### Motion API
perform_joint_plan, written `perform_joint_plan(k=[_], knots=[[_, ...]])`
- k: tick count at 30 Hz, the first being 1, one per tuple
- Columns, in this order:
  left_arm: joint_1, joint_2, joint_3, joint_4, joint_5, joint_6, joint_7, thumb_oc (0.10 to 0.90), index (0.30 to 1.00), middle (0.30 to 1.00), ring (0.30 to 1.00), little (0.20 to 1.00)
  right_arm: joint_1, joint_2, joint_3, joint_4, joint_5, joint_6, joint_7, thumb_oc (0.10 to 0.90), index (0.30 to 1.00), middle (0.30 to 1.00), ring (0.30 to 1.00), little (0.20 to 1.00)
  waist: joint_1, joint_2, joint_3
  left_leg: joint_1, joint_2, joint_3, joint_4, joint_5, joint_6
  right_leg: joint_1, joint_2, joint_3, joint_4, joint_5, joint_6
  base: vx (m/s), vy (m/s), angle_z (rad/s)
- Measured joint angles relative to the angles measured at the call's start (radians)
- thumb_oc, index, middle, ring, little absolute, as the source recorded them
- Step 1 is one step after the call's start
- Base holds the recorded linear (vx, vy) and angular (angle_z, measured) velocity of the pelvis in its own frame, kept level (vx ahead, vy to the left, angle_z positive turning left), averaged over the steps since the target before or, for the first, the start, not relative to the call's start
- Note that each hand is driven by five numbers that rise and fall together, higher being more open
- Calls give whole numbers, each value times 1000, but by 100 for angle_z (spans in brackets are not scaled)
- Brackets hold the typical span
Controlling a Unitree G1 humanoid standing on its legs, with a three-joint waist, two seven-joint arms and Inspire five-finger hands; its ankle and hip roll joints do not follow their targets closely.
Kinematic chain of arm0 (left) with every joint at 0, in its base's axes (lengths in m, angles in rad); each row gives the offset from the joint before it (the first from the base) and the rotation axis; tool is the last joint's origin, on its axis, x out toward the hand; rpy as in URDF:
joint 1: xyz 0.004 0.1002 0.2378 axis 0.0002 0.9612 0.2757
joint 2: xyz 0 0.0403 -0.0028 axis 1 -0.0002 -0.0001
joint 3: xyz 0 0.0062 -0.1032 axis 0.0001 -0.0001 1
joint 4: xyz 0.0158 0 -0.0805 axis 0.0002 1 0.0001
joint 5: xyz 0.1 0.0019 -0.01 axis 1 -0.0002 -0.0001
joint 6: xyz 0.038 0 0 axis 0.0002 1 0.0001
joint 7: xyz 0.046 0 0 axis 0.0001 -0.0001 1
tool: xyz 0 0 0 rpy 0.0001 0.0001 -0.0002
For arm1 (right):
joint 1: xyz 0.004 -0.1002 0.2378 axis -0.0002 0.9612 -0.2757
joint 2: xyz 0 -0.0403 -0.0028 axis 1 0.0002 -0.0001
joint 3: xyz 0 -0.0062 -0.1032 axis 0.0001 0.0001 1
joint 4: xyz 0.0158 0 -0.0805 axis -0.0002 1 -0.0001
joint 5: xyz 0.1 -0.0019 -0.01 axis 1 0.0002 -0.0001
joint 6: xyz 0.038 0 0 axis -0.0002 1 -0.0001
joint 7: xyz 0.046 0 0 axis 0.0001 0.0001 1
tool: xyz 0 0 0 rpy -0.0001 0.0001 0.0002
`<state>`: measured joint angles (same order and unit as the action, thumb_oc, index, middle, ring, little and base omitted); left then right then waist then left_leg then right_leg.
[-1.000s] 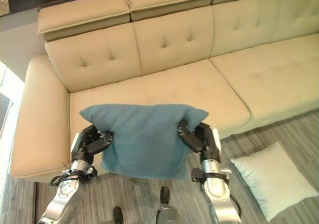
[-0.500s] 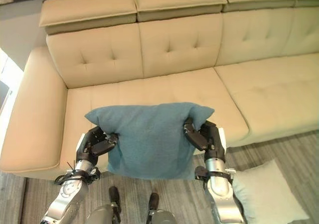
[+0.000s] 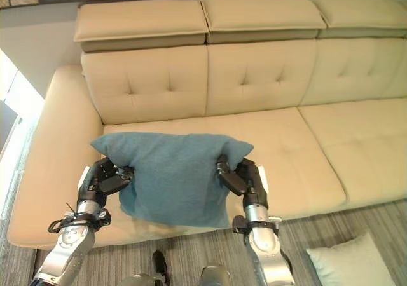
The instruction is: Pick up all the scattered cushions and arrange them neatly on the sofa.
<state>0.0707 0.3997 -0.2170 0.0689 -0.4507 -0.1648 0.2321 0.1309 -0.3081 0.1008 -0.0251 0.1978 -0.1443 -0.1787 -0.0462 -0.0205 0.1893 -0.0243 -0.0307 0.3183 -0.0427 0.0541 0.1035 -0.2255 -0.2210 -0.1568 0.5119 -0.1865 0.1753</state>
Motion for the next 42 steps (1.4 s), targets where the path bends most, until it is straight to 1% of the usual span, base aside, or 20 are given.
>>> perform_joint_plan(k=[1, 3, 5, 6, 7, 8, 11, 13, 15, 17, 21, 22, 23, 24, 25, 27, 31, 34, 37, 42], knots=[[1, -5, 0, 0, 0, -4, 0, 400, 300, 300, 300, 300, -8, -1, -1, 0, -1, 0, 0, 400, 300, 300, 300, 300, 2, 3, 2, 3, 12, -8, -18, -3, 2, -49, 36, 22, -114, 7, -9, 108, -90, 0], [2, -8, -4, 2, 0, -4, 0, 400, 300, 300, 300, 300, -6, -1, -5, 3, -1, 0, -1, 400, 300, 300, 300, 300, -6, -4, 4, 2, 14, -21, -33, 12, -19, -71, 59, 34, -215, 57, -30, 106, -91, 21], [7, -21, -16, 12, 1, -1, -2, 400, 300, 300, 300, 300, 2, -1, -20, 17, 0, 0, -2, 400, 300, 300, 300, 300, -35, -11, 6, 8, 14, -60, -45, 27, -50, -43, 80, 54, -329, 218, -61, 142, -132, 52], [10, -36, -24, 12, 1, -1, -2, 400, 300, 300, 300, 300, 8, -2, -32, 19, 0, 0, -2, 400, 300, 300, 300, 300, -36, -7, 6, 8, 22, -72, -45, 29, -62, -24, 94, 50, -365, 249, -97, 103, -99, 18], [12, -49, -31, 11, 1, -1, -2, 400, 300, 300, 300, 300, 9, -5, -42, 19, 0, 0, -3, 400, 300, 300, 300, 300, -29, 1, 7, 6, 33, -73, -45, 30, -68, -10, 109, 47, -393, 264, -104, 151, -139, 17], [12, -71, -45, 14, 1, 0, -3, 400, 300, 300, 300, 300, 12, -18, -56, 23, 0, 1, -5, 400, 300, 300, 300, 300, -30, 14, 13, 0, 59, -96, -20, 23, -92, 18, 131, 28, -411, 260, -107, 126, -166, 19], [5, -85, -58, 16, 1, 1, -26, 400, 300, 300, 300, 300, 17, -38, -89, 22, 0, 0, -4, 400, 300, 300, 300, 300, -41, 14, 17, -34, 92, -119, 64, 14, -137, 48, 143, -23, -415, 236, -130, 96, -179, 39], [3, -87, -58, 15, 0, 1, -40, 400, 300, 300, 300, 300, 5, -48, -95, 20, 3, -2, -6, 400, 300, 300, 300, 300, -45, 3, 22, -94, 101, -113, 181, 16, -141, 51, 136, -34, -411, 217, -157, 41, -81, 37], [5, -88, -56, 15, 0, 1, -40, 400, 300, 300, 300, 300, -5, -58, -89, 20, 4, -2, -6, 400, 300, 300, 300, 300, -38, 6, 23, -109, 107, -94, 230, 22, -151, 61, 132, -47, -408, 207, -180, 90, -20, 12], [4, -88, -53, 15, 0, 1, -41, 400, 300, 300, 300, 300, -2, -64, -88, 20, 4, -1, -5, 400, 300, 300, 300, 300, -43, 1, 26, -119, 119, -78, 248, -2, -131, 72, 129, -57, -410, 200, -190, 111, 14, 13], [3, -88, -58, 14, 0, 1, -46, 400, 300, 300, 300, 300, 0, -64, -90, 21, 8, -1, -8, 400, 300, 300, 300, 300, -52, 0, 27, -121, 136, -95, 215, -12, -128, 70, 130, -53, -415, 200, -190, 169, 69, 4], [4, -91, -58, 15, 0, 1, -46, 400, 300, 300, 300, 300, 0, -67, -91, 21, 9, -1, -9, 400, 300, 300, 300, 300, -49, -7, 31, -102, 130, -121, 126, -8, -135, 70, 132, -50, -417, 202, -188, 140, 96, -2], [4, -92, -59, 14, 0, 3, -46, 400, 300, 300, 300, 300, 2, -70, -91, 21, 9, 0, -10, 400, 300, 300, 300, 300, -50, -2, 30, -94, 140, -123, 107, -4, -138, 69, 139, -52, -412, 203, -186, 147, 98, -18], [6, -92, -66, 14, -1, 6, -46, 400, 300, 300, 300, 300, 7, -76, -93, 21, 9, 0, -10, 400, 300, 300, 300, 300, -52, 24, 25, -85, 161, -140, 105, 3, -142, 71, 166, -51, -409, 200, -180, 180, 176, -18], [7, -86, -67, 14, -1, 7, -46, 400, 300, 300, 300, 300, 9, -64, -94, 22, 9, 0, -11, 400, 300, 300, 300, 300, -46, 25, 23, -77, 164, -140, 89, 1, -161, 70, 168, -47, -399, 200, -174, 88, 106, -16], [6, -70, -65, 13, -1, 10, -46, 400, 300, 300, 300, 300, 19, -49, -90, 15, 8, -1, -13, 400, 300, 300, 300, 300, -53, 6, 22, -58, 129, -124, 65, 2, -150, 61, 143, -27, -390, 191, -153, 120, 152, -16], [8, -55, -50, 9, 0, 12, -46, 400, 300, 300, 300, 300, 18, -41, -68, 15, 8, 1, -12, 400, 300, 300, 300, 300, -48, 8, 19, -24, 72, -77, 33, -8, -114, 56, 90, 25, -378, 208, -111, 107, 132, -22], [7, -40, -34, 7, 0, 12, -46, 400, 300, 300, 300, 300, 17, -36, -54, 15, 6, 2, -1, 400, 300, 300, 300, 300, -42, 7, 18, -21, 51, -76, 26, -10, -112, 61, 72, 28, -394, 212, -100, 70, 94, -2], [6, -23, -12, 5, 2, 12, -46, 400, 300, 300, 300, 300, -8, -35, -40, 15, 3, 2, 1, 400, 300, 300, 300, 300, -22, 7, 18, -19, 51, -64, 5, -9, -111, 60, 77, 38, -422, 227, -92, 32, 49, -10], [-38, -22, -7, 4, 22, 12, -22, 400, 300, 300, 300, 300, -100, -55, -33, 16, -2, 2, -12, 400, 300, 300, 300, 300, -22, 7, 18, -54, 51, -54, 0, -5, -106, 33, 81, 48, -454, 254, -90, -44, 16, -8]])
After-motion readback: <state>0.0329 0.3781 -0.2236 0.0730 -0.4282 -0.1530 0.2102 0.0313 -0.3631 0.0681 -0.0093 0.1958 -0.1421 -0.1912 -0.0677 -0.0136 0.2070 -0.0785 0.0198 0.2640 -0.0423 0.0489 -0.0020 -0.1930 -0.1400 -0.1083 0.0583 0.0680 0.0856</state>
